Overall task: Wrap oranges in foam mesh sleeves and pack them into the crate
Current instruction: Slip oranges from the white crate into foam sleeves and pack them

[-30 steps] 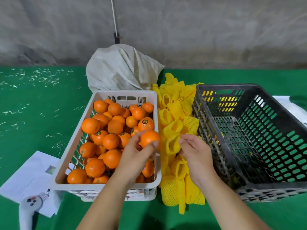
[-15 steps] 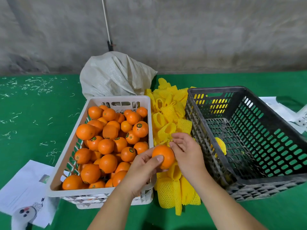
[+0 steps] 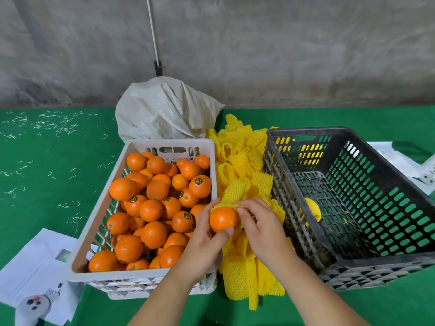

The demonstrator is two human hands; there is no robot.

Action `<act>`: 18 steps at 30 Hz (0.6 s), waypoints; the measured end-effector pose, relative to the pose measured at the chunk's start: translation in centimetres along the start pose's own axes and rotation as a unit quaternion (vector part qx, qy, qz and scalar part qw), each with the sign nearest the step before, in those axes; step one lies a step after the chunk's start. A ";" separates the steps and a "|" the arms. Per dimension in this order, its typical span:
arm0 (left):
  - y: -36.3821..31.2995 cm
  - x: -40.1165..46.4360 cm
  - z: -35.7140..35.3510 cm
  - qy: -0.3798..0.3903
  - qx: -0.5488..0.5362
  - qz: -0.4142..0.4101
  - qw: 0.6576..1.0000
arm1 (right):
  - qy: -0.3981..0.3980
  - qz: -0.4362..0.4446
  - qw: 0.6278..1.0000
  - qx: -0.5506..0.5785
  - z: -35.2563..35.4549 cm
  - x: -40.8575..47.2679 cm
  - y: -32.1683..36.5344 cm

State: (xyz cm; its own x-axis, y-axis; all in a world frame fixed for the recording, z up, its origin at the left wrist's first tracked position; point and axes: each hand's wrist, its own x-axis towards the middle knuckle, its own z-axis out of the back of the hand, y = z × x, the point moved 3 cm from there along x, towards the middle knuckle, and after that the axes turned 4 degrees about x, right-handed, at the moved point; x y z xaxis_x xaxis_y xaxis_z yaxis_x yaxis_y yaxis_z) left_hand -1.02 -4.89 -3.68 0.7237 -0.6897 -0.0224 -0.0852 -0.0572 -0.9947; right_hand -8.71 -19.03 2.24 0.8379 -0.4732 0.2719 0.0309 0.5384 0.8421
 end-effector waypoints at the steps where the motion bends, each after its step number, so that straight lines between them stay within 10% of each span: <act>1: 0.0 0.1 -0.2 -0.017 0.018 -0.012 1.000 | -0.010 0.029 0.999 -0.032 0.2 0.0 0.4; 6: -0.1 0.0 -0.6 -0.157 -0.006 -0.062 0.986 | 0.043 0.189 0.973 -0.127 -1.3 -1.0 3.0; 10: -0.7 -0.6 0.1 -0.219 -0.055 -0.041 0.973 | 0.043 0.119 0.990 -0.062 -1.3 -0.8 1.3; 18: -2.1 -1.2 -1.2 -0.069 -0.048 -0.067 0.994 | -0.049 0.103 0.991 -0.074 -0.3 0.0 0.3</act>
State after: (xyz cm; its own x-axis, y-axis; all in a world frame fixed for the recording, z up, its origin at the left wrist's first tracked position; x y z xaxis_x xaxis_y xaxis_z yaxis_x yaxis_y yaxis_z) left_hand -2.51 -4.76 -1.43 0.8194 -0.5662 0.0894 -0.0418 -0.2146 -0.9758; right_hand -8.53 -18.70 2.40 0.7782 -0.4044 0.4805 -0.0497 0.7229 0.6891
